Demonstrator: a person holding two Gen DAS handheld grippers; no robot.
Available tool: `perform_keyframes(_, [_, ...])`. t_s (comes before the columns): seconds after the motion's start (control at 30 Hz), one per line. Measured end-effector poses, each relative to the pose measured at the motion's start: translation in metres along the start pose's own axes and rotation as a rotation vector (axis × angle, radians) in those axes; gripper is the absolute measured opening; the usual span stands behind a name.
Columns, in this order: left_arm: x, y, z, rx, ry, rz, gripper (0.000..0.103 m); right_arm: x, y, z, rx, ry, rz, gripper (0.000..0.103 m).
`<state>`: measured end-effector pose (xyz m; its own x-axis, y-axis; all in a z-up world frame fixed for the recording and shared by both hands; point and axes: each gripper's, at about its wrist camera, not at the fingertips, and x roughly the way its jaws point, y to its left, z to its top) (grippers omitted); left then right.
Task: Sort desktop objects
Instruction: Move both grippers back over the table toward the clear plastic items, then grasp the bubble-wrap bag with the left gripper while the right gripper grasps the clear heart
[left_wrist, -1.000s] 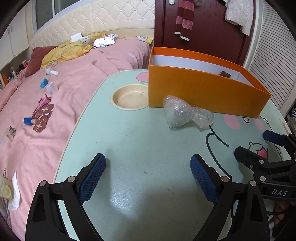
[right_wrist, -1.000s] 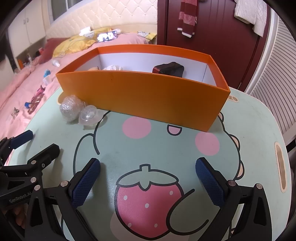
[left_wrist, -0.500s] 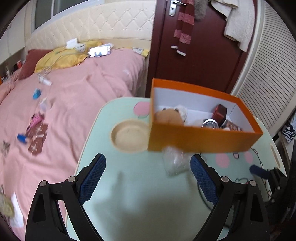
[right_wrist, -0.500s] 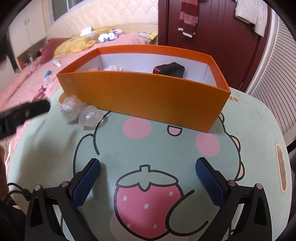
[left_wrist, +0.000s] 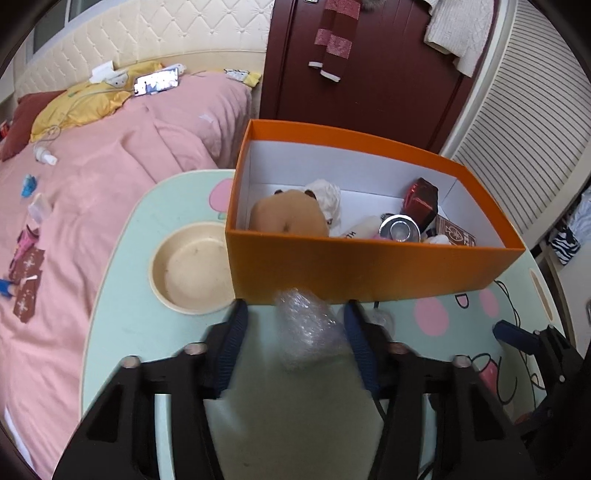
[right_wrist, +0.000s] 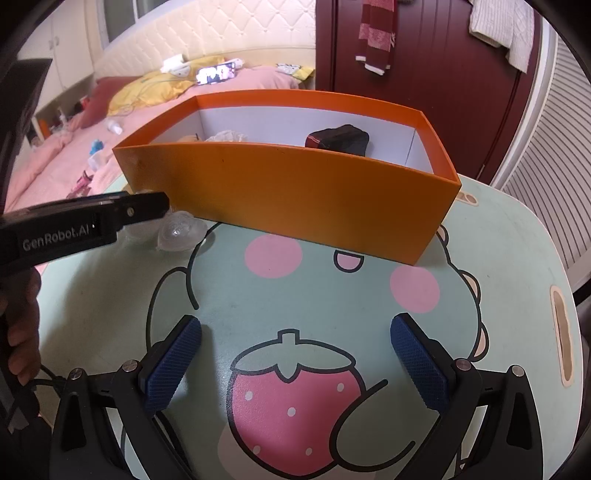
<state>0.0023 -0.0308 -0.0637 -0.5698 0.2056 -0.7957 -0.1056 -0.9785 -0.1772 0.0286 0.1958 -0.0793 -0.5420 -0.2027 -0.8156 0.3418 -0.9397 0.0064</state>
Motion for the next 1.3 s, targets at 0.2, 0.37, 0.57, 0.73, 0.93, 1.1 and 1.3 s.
perform_keyframes(0.2, [-0.016,0.01,-0.01,-0.006,-0.015,0.041,0.036,0.001,-0.002,0.001,-0.001,0.0,0.002,0.103])
perform_keyframes(0.37, [-0.025,0.018,-0.029,-0.019,-0.019,0.076,0.037,0.003,-0.001,0.003,-0.003,0.004,-0.004,0.103])
perform_keyframes(0.57, [-0.023,0.015,-0.035,0.001,-0.014,0.088,0.037,0.004,0.001,0.005,0.002,0.014,-0.012,0.103])
perform_keyframes(0.73, [-0.023,0.008,-0.037,0.04,-0.022,0.127,0.037,0.004,0.002,0.007,0.011,0.028,-0.019,0.103])
perform_keyframes(0.93, [-0.024,0.014,-0.037,0.007,-0.029,0.103,0.037,-0.002,0.012,0.014,-0.024,-0.016,-0.01,0.103])
perform_keyframes(1.1, [-0.026,0.022,-0.037,-0.031,-0.031,0.083,0.037,-0.002,0.024,0.027,-0.048,-0.043,0.037,0.101])
perform_keyframes(1.3, [-0.027,0.03,-0.038,-0.025,-0.032,0.143,0.037,0.01,0.042,0.043,-0.077,-0.039,0.082,0.089])
